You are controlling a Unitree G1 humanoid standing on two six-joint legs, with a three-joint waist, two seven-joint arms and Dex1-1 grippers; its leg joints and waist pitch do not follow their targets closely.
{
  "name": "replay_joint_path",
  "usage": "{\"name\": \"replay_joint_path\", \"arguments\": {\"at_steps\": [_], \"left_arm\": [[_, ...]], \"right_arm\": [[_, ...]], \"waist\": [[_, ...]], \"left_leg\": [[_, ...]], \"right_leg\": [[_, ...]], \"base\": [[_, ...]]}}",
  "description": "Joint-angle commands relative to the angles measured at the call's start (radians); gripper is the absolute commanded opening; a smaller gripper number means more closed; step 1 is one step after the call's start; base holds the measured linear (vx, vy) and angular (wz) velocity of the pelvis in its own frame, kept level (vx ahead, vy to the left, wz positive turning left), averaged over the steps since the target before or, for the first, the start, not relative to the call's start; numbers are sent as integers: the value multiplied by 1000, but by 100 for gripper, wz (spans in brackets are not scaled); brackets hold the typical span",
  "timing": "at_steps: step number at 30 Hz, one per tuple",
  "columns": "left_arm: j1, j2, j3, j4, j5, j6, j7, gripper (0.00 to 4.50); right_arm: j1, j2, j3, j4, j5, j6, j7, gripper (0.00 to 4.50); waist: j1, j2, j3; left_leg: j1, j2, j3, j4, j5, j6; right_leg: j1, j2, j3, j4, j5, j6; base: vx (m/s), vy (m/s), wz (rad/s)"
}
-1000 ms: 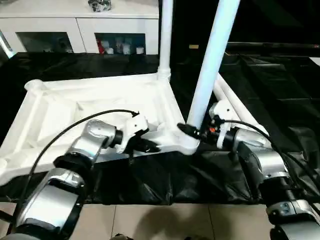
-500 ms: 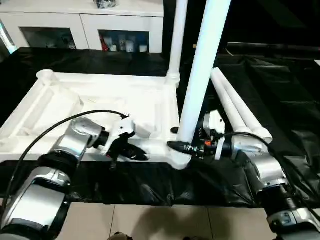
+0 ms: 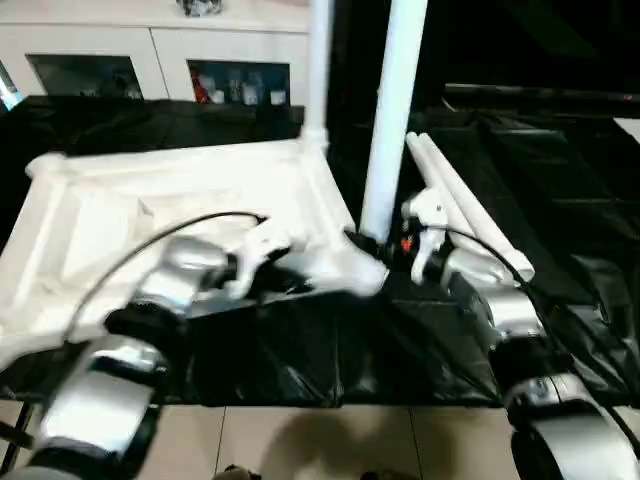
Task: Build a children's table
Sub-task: Insert table leg to table base
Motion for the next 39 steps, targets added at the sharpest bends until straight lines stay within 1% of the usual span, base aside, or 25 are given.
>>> {"name": "replay_joint_path", "arguments": {"at_steps": [1, 2, 3, 4, 5, 6, 7, 8, 11, 12, 13, 16, 17, 21, 22, 23, 24, 27, 28, 30, 31, 36, 37, 38, 39], "left_arm": [[-75, -43, 72, -94, -5, 20, 165, 0], [-76, -57, 70, -100, 10, 23, 213, 0], [-75, -70, 66, -103, 19, 29, 251, 0], [-75, -78, 64, -97, 26, 26, 284, 0], [-75, -79, 63, -89, 30, 16, 294, 0], [-72, -79, 61, -87, 34, 12, 304, 0], [-64, -77, 56, -90, 39, 2, 309, 0], [-58, -73, 51, -94, 42, -13, 300, 0], [-31, -53, 41, -124, 36, -30, 255, 0], [-20, -45, 43, -136, 33, -30, 248, 0], [-19, -44, 43, -137, 33, -30, 247, 0], [11, -21, 50, -169, 26, -35, 218, 0], [16, -16, 51, -174, 23, -34, 214, 0], [15, -5, 47, -167, 18, -48, 201, 0], [13, -3, 46, -164, 16, -52, 196, 0], [11, 3, 46, -156, 6, -63, 167, 0], [10, 6, 47, -154, -1, -65, 151, 0], [14, 11, 46, -166, -14, -75, 107, 0], [21, 13, 44, -179, -30, -80, 65, 0], [29, 17, 41, -197, -52, -77, 6, 0], [31, 20, 38, -201, -61, -78, -23, 0], [28, 43, 24, -180, -91, -113, -156, 0], [26, 47, 24, -176, -97, -110, -177, 0], [15, 58, 23, -156, -111, -113, -238, 0], [11, 63, 23, -151, -115, -109, -257, 0]], "right_arm": [[7, 30, 5, 111, -33, 16, -94, 188], [-4, 39, -6, 130, -32, 7, -131, 188], [-13, 50, -17, 149, -32, -4, -158, 188], [-15, 60, -25, 155, -28, -12, -171, 188], [-12, 66, -30, 154, -25, -17, -177, 188], [-11, 75, -38, 159, -22, -31, -180, 188], [-7, 85, -46, 163, -21, -49, -181, 188], [-1, 87, -47, 158, -22, -52, -179, 188], [22, 82, -49, 137, -19, -59, -164, 188], [31, 75, -48, 131, -17, -67, -155, 188], [32, 75, -48, 131, -17, -67, -154, 188], [55, 46, -51, 131, -11, -85, -104, 188], [61, 34, -51, 132, -13, -90, -79, 188], [74, 7, -45, 123, -20, -85, -20, 187], [77, -2, -40, 120, -23, -82, 0, 187], [79, -23, -19, 116, -33, -62, 48, 187], [78, -34, -7, 115, -40, -54, 69, 187], [71, -49, 15, 119, -55, -48, 98, 187], [65, -54, 26, 118, -53, -35, 138, 187], [57, -58, 41, 117, -48, -7, 202, 187], [56, -61, 52, 113, -46, 6, 240, 187], [72, -71, 100, 76, -26, 69, 403, 187], [77, -73, 110, 69, -24, 79, 428, 187], [100, -85, 146, 45, -23, 96, 501, 187], [108, -89, 160, 36, -23, 104, 526, 187]], "waist": [[0, 2, -71], [3, -1, -74], [3, -1, -74], [3, -2, -75], [5, -2, -76], [6, -4, -77], [7, -1, -78], [5, -3, -77], [4, -2, -76], [3, 2, -74], [3, 1, -75], [1, 3, -75], [-1, 1, -75], [2, -1, -74], [2, -4, -74], [2, -6, -74], [3, -6, -75], [4, -6, -74], [3, -7, -73], [3, -6, -73], [2, -11, -72], [11, -9, -71], [12, -11, -72], [15, -9, -71], [18, -10, -71]], "left_leg": [[24, 31, -17, -72, -336, -20], [26, 31, -11, -67, -299, -3], [26, 31, -11, -67, -299, -3], [21, 28, -10, -66, -273, 9], [19, 27, -9, -64, -254, 23], [17, 26, -8, -63, -246, 36], [16, 26, -9, -64, -243, 43], [14, 26, -10, -64, -243, 47], [17, 28, -10, -65, -258, 45], [18, 28, -11, -66, -272, 41], [19, 28, -10, -66, -282, 36], [19, 30, -12, -68, -295, 32], [19, 30, -11, -67, -296, 33], [19, 29, -11, -67, -294, 37], [18, 29, -10, -66, -289, 40], [18, 29, -10, -65, -282, 44], [18, 28, -10, -65, -278, 46], [18, 29, -10, -65, -276, 49], [19, 29, -10, -64, -279, 48], [18, 30, -10, -65, -285, 48], [18, 30, -10, -65, -290, 50], [20, 37, -9, -67, -281, 48], [21, 38, -8, -66, -282, 45], [22, 38, -8, -68, -285, 43], [23, 38, -7, -68, -289, 39]], "right_leg": [[38, -44, 28, -73, -323, -219], [39, -41, 29, -69, -264, -235], [39, -41, 29, -69, -264, -235], [44, -40, 28, -66, -231, -238], [47, -40, 27, -64, -203, -239], [49, -38, 26, -64, -191, -238], [50, -40, 25, -63, -185, -238], [52, -39, 24, -64, -185, -237], [50, -39, 23, -65, -210, -236], [48, -38, 23, -68, -226, -234], [48, -39, 24, -69, -236, -232], [49, -38, 24, -68, -235, -234], [48, -37, 24, -67, -230, -237], [49, -38, 24, -69, -242, -236], [49, -38, 25, -68, -239, -235], [49, -39, 25, -68, -237, -236], [51, -38, 23, -67, -236, -236], [48, -40, 24, -67, -245, -238], [48, -40, 24, -67, -253, -239], [47, -39, 24, -68, -258, -240], [49, -39, 24, -68, -264, -240], [49, -37, 22, -62, -246, -249], [48, -38, 23, -61, -241, -251], [47, -38, 22, -61, -243, -254], [47, -36, 22, -61, -241, -252]], "base": [[0, 0, 0], [0, 0, 0], [0, 0, 0], [0, 0, 0], [0, 0, 0], [0, 0, 0], [0, 0, 0], [0, 0, 0], [0, 0, 0], [0, 0, 0], [0, 0, 0], [0, 0, 0], [0, 0, 0], [0, 0, 0], [0, 0, 0], [0, 0, 0], [0, 0, 0], [0, 0, 0], [0, 0, 0], [0, 0, 0], [0, 0, 0], [0, 0, 0], [0, 0, 0], [0, 0, 0], [0, 0, 0]]}}
